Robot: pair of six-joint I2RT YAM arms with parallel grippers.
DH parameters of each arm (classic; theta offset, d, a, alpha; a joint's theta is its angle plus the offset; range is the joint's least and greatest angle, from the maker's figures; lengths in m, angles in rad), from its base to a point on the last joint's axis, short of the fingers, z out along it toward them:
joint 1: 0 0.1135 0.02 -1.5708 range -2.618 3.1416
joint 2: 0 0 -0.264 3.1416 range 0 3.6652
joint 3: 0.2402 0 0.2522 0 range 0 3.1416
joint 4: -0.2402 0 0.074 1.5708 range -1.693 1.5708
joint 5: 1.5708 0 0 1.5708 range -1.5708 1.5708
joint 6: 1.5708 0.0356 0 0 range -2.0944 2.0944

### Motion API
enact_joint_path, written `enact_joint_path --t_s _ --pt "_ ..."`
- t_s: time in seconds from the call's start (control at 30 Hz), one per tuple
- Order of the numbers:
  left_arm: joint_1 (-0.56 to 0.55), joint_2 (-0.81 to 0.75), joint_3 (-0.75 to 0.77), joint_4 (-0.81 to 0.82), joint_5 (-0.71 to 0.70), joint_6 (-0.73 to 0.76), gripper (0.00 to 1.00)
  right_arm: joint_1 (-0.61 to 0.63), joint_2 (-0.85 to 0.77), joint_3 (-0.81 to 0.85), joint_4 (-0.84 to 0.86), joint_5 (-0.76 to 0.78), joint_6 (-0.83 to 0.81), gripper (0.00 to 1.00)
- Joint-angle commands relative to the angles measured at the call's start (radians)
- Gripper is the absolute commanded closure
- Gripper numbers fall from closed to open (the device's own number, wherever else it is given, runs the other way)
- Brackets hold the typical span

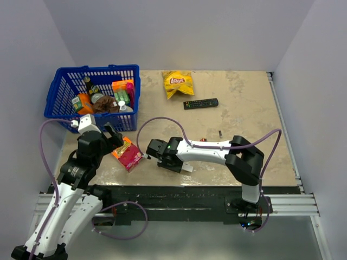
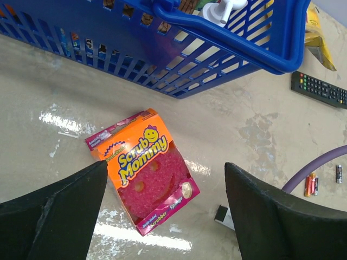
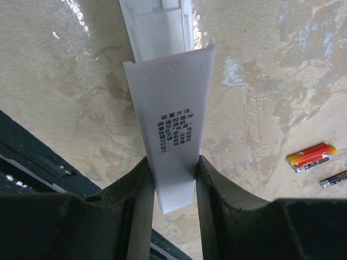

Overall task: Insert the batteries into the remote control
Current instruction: Load the battery cover into the remote control.

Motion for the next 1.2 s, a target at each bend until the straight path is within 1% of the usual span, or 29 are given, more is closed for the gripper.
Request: enact_joint_path --t_s 0.0,0.2,0.5,0.7,1.17 --pt "0.000 0.010 0.017 0.021 0.000 0.005 0.08 0.006 0.010 0.030 0.026 0.058 -0.026 0.98" --pt "0.003 0.026 0.018 0.052 0.011 0.028 0.08 0.014 0.035 0.046 0.020 0.101 -0.041 0.96" --pt "0.003 0.047 0.011 0.084 0.036 0.039 0.08 0.020 0.052 0.057 0.026 0.100 -0.064 0.92" --pt "0.001 0.056 0.007 0.099 0.042 0.048 0.08 0.026 0.058 0.065 0.020 0.126 -0.129 0.91" --pt "0.003 0.069 0.009 0.121 0.062 0.062 0.08 0.031 0.055 0.034 0.055 0.097 -0.215 0.88"
